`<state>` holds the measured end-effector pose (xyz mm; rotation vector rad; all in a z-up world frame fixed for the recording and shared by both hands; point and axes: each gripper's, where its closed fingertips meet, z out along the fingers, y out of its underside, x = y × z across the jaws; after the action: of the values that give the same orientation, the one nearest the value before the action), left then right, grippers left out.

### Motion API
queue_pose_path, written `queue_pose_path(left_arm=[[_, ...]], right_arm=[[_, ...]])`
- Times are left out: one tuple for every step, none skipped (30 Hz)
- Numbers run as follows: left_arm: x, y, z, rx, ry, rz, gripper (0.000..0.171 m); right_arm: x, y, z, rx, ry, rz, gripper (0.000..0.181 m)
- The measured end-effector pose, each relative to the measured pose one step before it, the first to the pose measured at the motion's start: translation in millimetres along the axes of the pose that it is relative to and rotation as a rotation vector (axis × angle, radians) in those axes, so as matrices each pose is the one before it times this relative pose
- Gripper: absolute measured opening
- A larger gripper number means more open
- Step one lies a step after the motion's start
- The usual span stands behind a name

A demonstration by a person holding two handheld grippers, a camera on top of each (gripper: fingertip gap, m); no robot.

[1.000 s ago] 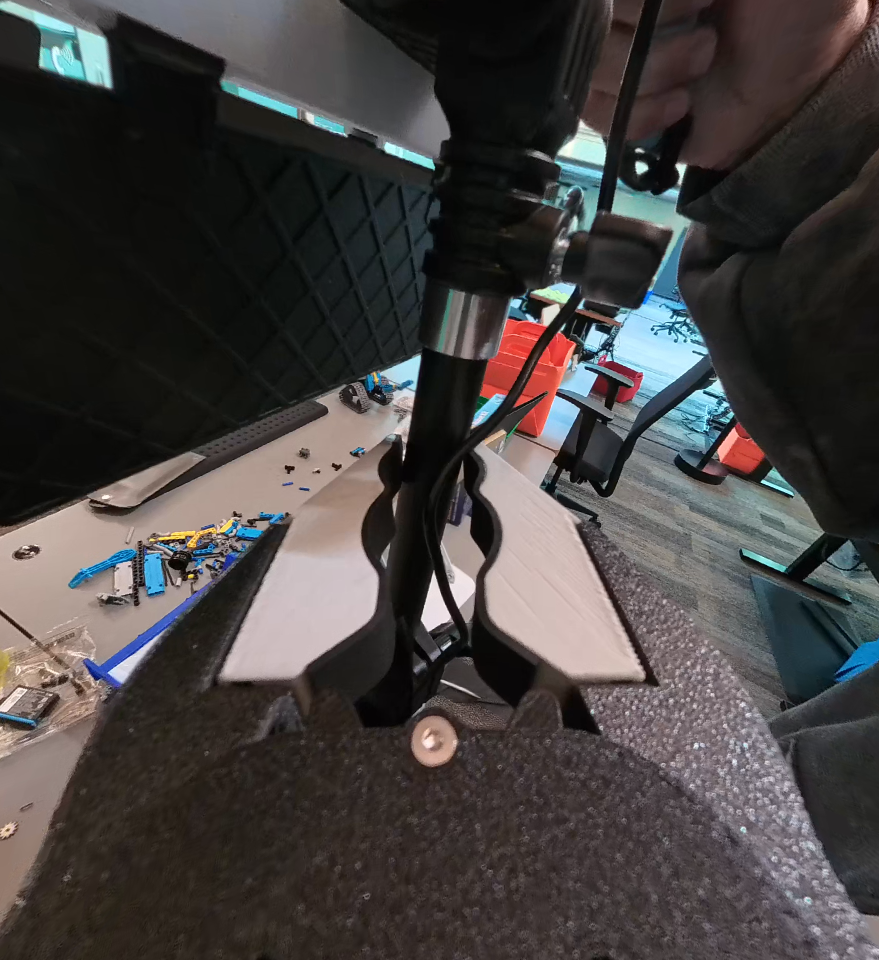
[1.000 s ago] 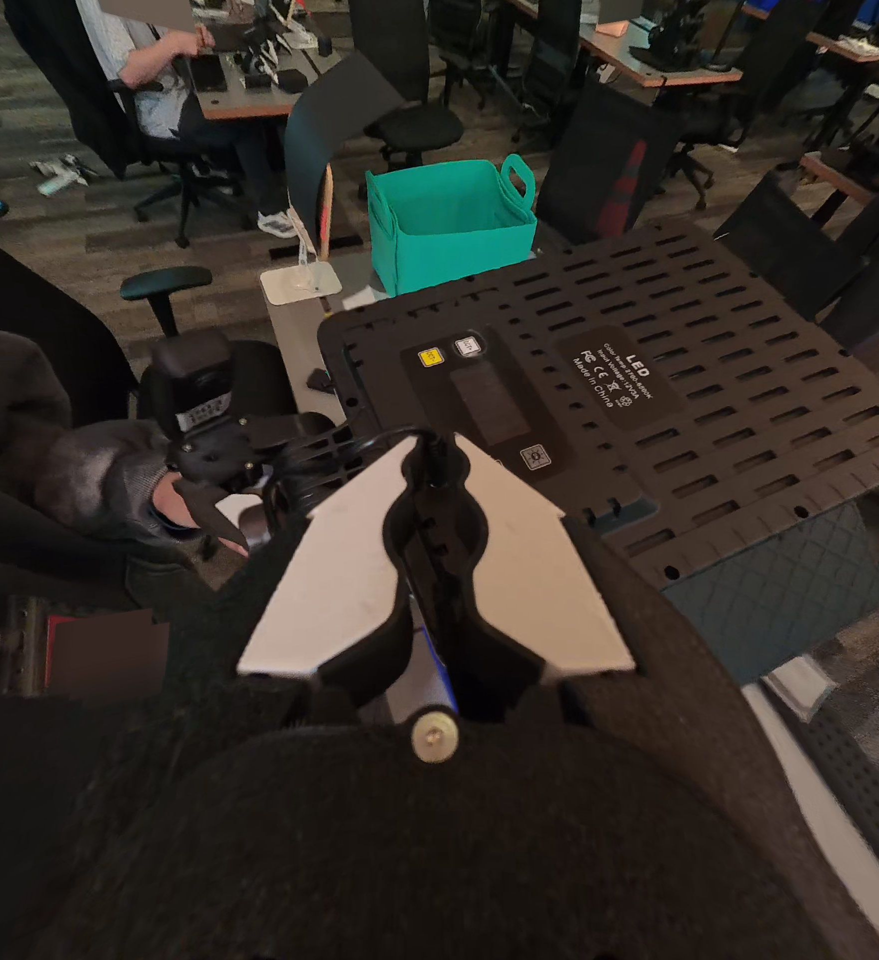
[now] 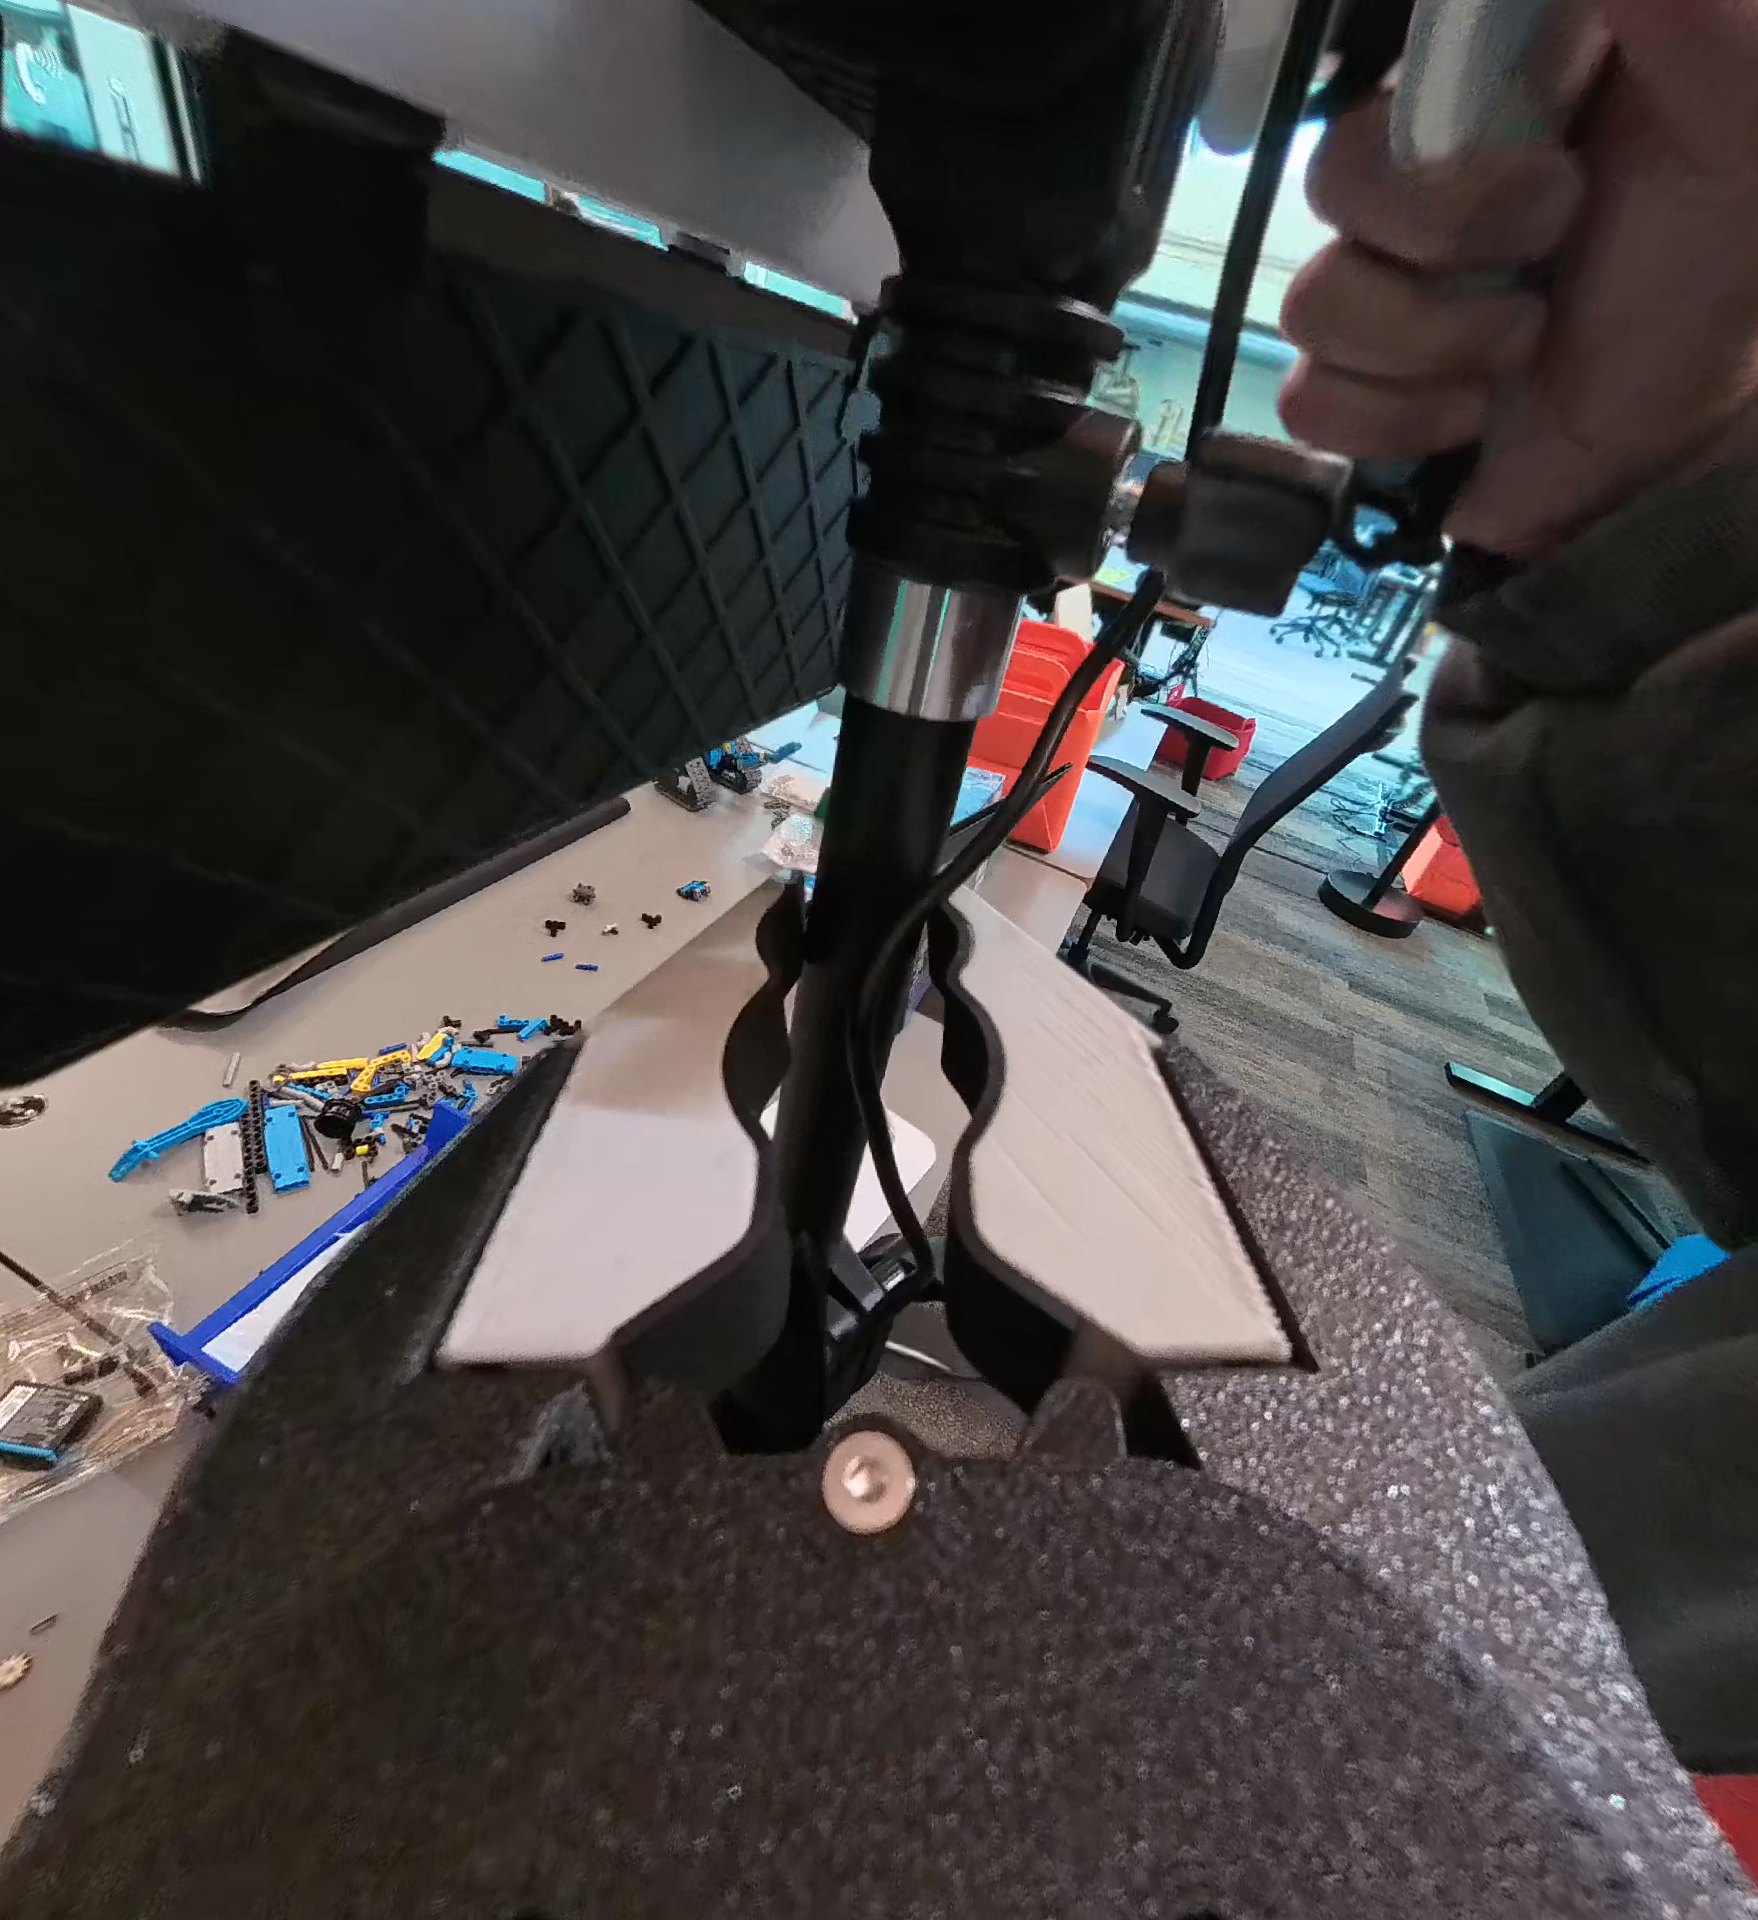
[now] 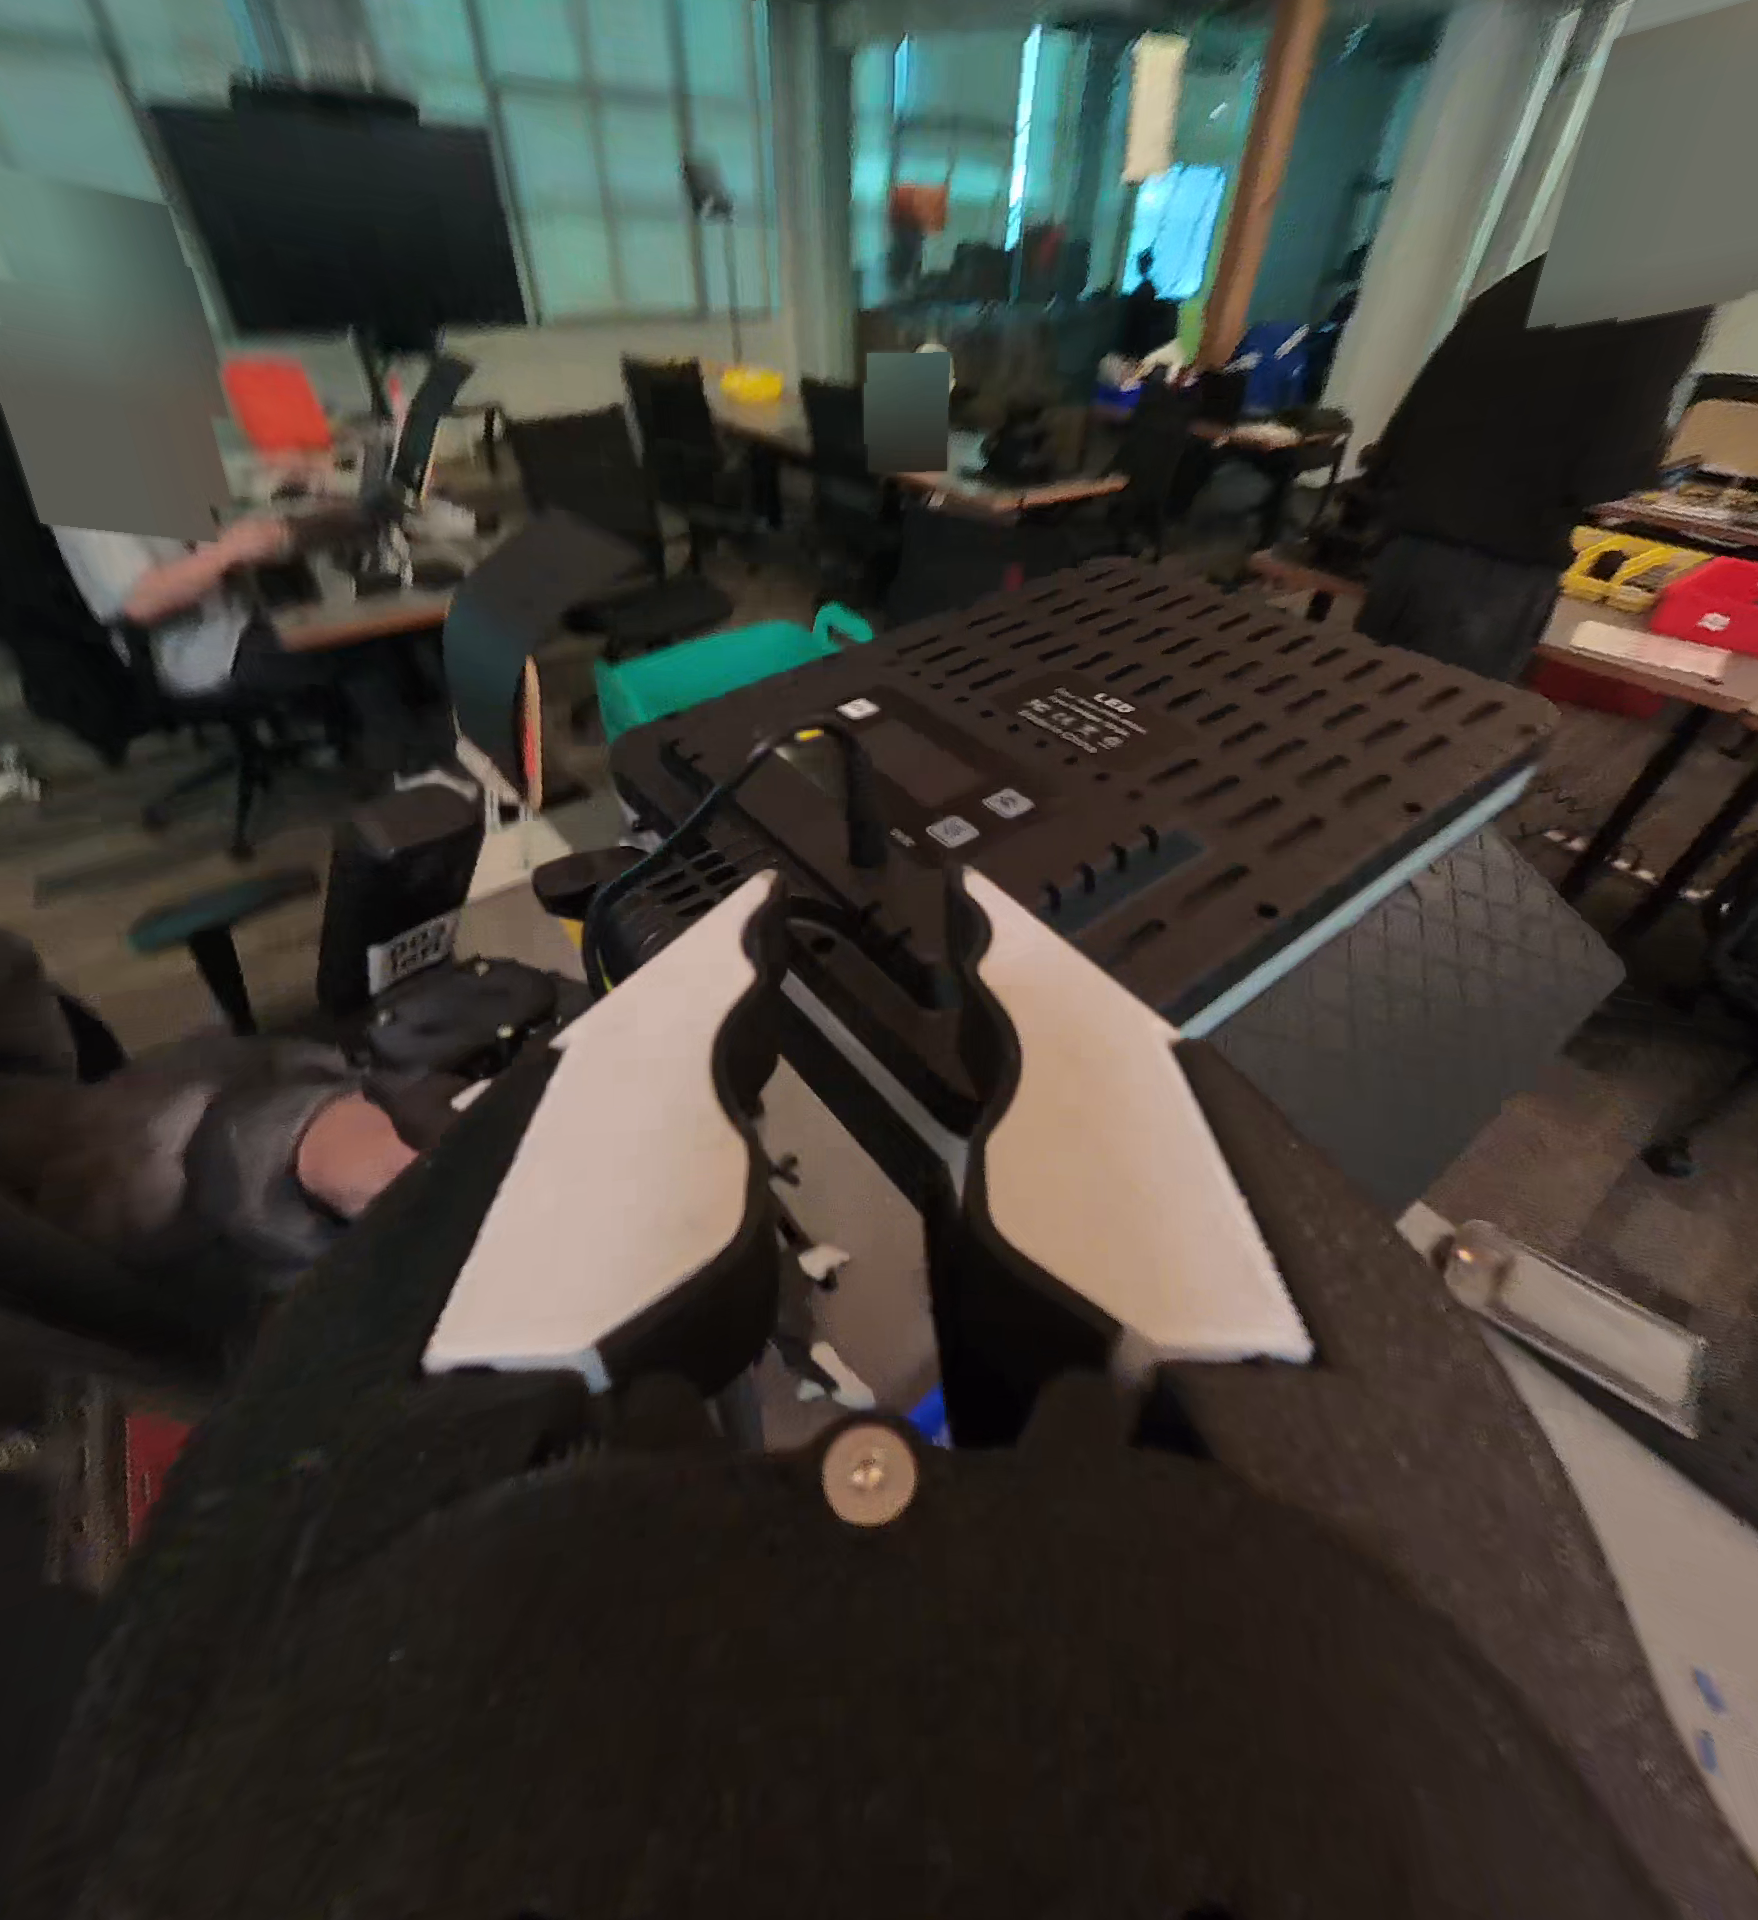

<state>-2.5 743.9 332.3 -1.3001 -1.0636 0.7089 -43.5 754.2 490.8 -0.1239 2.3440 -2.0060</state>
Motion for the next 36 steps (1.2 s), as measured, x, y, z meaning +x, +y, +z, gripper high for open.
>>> queue_pose_path(left_arm=[[0.38, 0.18, -0.06, -0.00192, -0.0033, 0.0021, 0.023], [0.42, 0.07, 0.05, 0.00065, -0.0024, -0.0002, 0.023], [0.33, 0.1, 0.14, 0.00209, -0.0015, -0.0025, 0.023], [0.13, 0.01, 0.07, 0.00158, -0.0014, -0.0035, 0.023], [-0.22, -0.01, -0.09, -0.0002, -0.0014, -0.0023, 0.023], [-0.37, -0.01, -0.25, -0.00169, -0.0013, -0.0005, 0.023], [-0.39, 0.06, -0.23, -0.00155, -0.001, 0.0, 0.023], [-0.16, 0.02, -0.11, -0.00039, -0.0004, -0.0012, 0.023], [0.03, 0.02, 0.08, 0.00028, -0.0001, -0.0028, 0.023], [0.2, 0.19, 0.23, -0.00002, 0.0001, -0.0032, 0.023], [0.22, 0.36, 0.23, -0.0019, 0.0003, -0.002, 0.023], [-0.11, 1.0, -0.1, -0.00883, -0.0013, -0.0004, 0.023], [-1.05, 2.52, -1.04, -0.0239, -0.0076, -0.0019, 0.023], [-2.54, 3.28, -3.39, -0.03676, -0.0187, -0.0083, 0.024], [-2.75, 1.35, -7.15, -0.02983, -0.0224, -0.0098, 0.029], [-0.96, -3.09, -11.26, -0.00433, -0.0115, 0.001, 0.032], [0.36, -9.51, -13.99, 0.02965, -0.004, 0.0187, 0.031], [1.51, -15.17, -14.25, 0.05132, 0.0028, 0.046, 0.031], [1.69, -18.61, -12.34, 0.05149, 0.0086, 0.0826, 0.031], [-0.1, -19.06, -8.87, 0.03636, 0.0066, 0.1147, 0.032], [-2.39, -17.18, -4.79, 0.01527, 0.0055, 0.1295, 0.032], [-4.17, -13.77, -0.83, -0.00336, 0.0064, 0.1289, 0.032], [-5.51, -9.07, 2.18, -0.01781, 0.0054, 0.1215, 0.033], [-3.31, -3.44, 4.12, -0.03144, 0.0195, 0.1115, 0.033], [0.19, 0.32, 5.1, -0.04005, 0.0356, 0.0985, 0.033], [0.61, 1.47, 5.1, -0.03893, 0.0285, 0.0789, 0.035], [1.83, 1.36, 4.78, -0.03242, 0.025, 0.0632, 0.034], [3.3, 0.64, 3.95, -0.02387, 0.024, 0.0605, 0.034], [1.42, 0.1, 3.21, -0.01452, 0.0065, 0.0538, 0.033], [-1.59, -0.22, 2.51, -0.00869, -0.0137, 0.039, 0.03], [-1.53, -0.68, 1.62, -0.00209, -0.0087, 0.0255, 0.025], [-0.92, -1.9, 0.91, 0.00531, -0.0001, 0.0101, 0.021], [-0.01, -2.3, 0.59, 0.00905, 0.0092, 0.0004, 0.02], [0.41, -1.15, 1.02, 0.0044, 0.0121, -0.0048, 0.02], [-0.16, 0.05, 1.1, -0.00268, 0.0088, -0.0045, 0.019], [-0.53, 0.27, 0.58, -0.00266, 0.0074, -0.006, 0.02]], right_arm=[[1.17, 4.01, -3.18, 0.0222, 0.0155, 0.0334, 0.03], [0.36, 4.91, -1.44, 0.0084, 0.0063, 0.0291, 0.031], [0.5, 3.56, -0.83, 0.007, 0.0062, 0.0237, 0.033], [0.19, 1.27, -1.07, 0.014, 0.0065, 0.0157, 0.033], [-0.94, 0.46, -1.27, 0.0128, -0.001, 0.0095, 0.033], [-0.9, 0.83, -0.93, 0.0035, -0.0025, 0.0073, 0.032], [-0.11, 1.12, -0.9, -0.0025, 0.0017, 0.0041, 0.032], [0.27, 0.82, -0.9, -0.0023, 0.0037, -0.0007, 0.032], [0.47, -0.05, -1.05, 0.003, 0.0044, -0.0041, 0.032], [0.39, -0.72, -0.88, 0.0059, 0.0011, -0.0028, 0.032], [-0.02, -1.18, -0.38, 0.0069, -0.005, 0.0024, 0.031], [-0.59, -1.09, -0.01, 0.0055, -0.0093, 0.0092, 0.031], [-2.05, -0.04, 0.24, 0.0014, -0.0135, 0.0156, 0.031], [-4.12, 1.62, 0.08, -0.0026, -0.0201, 0.0184, 0.032], [-5.91, 3.63, 0.07, -0.0047, -0.0233, 0.0185, 0.032], [-6.48, 5.84, 0.27, -0.0058, -0.0201, 0.0157, 0.032], [-5.93, 8.74, 0.87, -0.0099, -0.0144, 0.0131, 0.031], [-5.16, 11.34, 2.1, -0.0158, -0.0098, 0.0109, 0.031], [-4.26, 13.75, 3.26, -0.0244, -0.0072, 0.0025, 0.033], [-3.82, 15.14, 4.39, -0.0311, -0.0087, -0.0077, 0.034], [-3.2, 13.86, 5.34, -0.028, -0.009, -0.0063, 0.035], [-2.98, 10.35, 5.36, -0.0186, -0.0099, 0.0, 0.039], [-2.6, 6.39, 4.83, -0.0077, -0.0098, 0.0032, 0.043], [-1.04, 3.13, 3.93, 0.0, -0.0025, -0.0003, 0.045], [0.84, 0.95, 2.7, 0.0043, 0.0077, -0.007, 0.046], [1.4, -0.26, 1.81, 0.006, 0.0091, -0.0108, 0.047], [0.84, -1.01, 1.38, 0.0067, 0.0051, -0.0096, 0.047], [0.19, -1.2, 1.41, 0.0069, 0.0001, -0.0061, 0.047], [-0.76, -0.42, 1.92, 0.0037, -0.0046, -0.0049, 0.048], [-0.54, 0.51, 2.25, -0.0019, -0.0028, -0.0092, 0.049], [-0.43, 1.15, 2.78, -0.0063, -0.0006, -0.0137, 0.049], [-0.87, 1.26, 3.3, -0.008, -0.0028, -0.0144, 0.05], [-0.65, 0.55, 3.21, -0.0047, -0.0026, -0.0109, 0.05], [-0.1, -1.41, 2.77, 0.0069, -0.0018, -0.0012, 0.05], [-1.79, -3.67, 2.05, 0.0179, -0.0167, 0.0112, 0.05], [-3.16, -5.21, 1.25, 0.0246, -0.0296, 0.0271, 0.054]])
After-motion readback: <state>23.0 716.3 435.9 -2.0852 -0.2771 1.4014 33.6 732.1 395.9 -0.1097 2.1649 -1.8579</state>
